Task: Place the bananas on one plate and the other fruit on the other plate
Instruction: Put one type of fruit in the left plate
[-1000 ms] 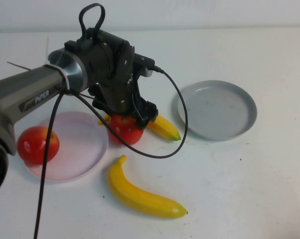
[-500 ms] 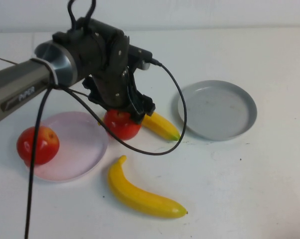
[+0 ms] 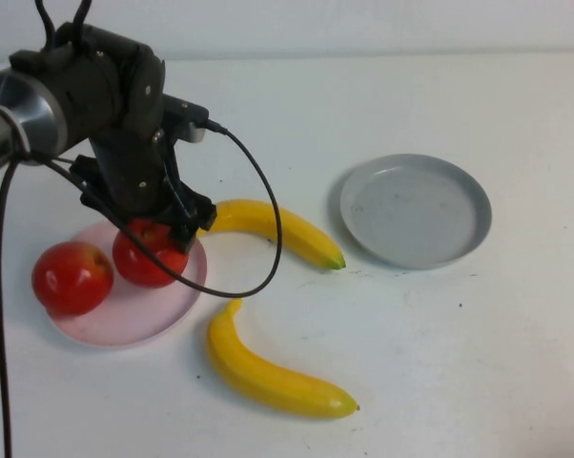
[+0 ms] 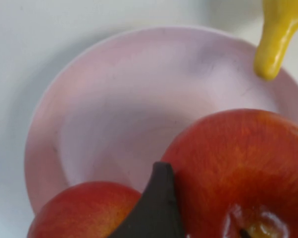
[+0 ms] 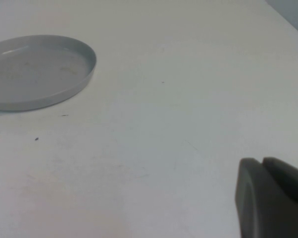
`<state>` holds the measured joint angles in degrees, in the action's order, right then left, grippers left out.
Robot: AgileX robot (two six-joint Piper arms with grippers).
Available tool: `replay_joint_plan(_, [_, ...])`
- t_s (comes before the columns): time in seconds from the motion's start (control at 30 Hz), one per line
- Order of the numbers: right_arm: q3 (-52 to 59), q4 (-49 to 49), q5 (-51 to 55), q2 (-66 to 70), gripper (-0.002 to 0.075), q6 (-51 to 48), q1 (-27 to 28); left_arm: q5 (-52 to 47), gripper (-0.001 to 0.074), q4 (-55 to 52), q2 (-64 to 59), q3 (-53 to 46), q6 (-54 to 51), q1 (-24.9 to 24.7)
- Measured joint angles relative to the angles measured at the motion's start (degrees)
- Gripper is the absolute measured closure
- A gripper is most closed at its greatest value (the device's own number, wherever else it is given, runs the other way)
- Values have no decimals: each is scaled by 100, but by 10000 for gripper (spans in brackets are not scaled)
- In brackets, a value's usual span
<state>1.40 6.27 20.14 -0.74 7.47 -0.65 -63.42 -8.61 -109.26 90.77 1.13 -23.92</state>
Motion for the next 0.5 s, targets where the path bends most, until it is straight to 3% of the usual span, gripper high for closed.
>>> replay_joint_plan(0.17, [0,0,0,0,741,0,0,68,68,0,-9,-205,-24,14])
replay_joint_plan(0.5, [0,0,0,0,741,0,0,128,67,0,389,-228,-24,14])
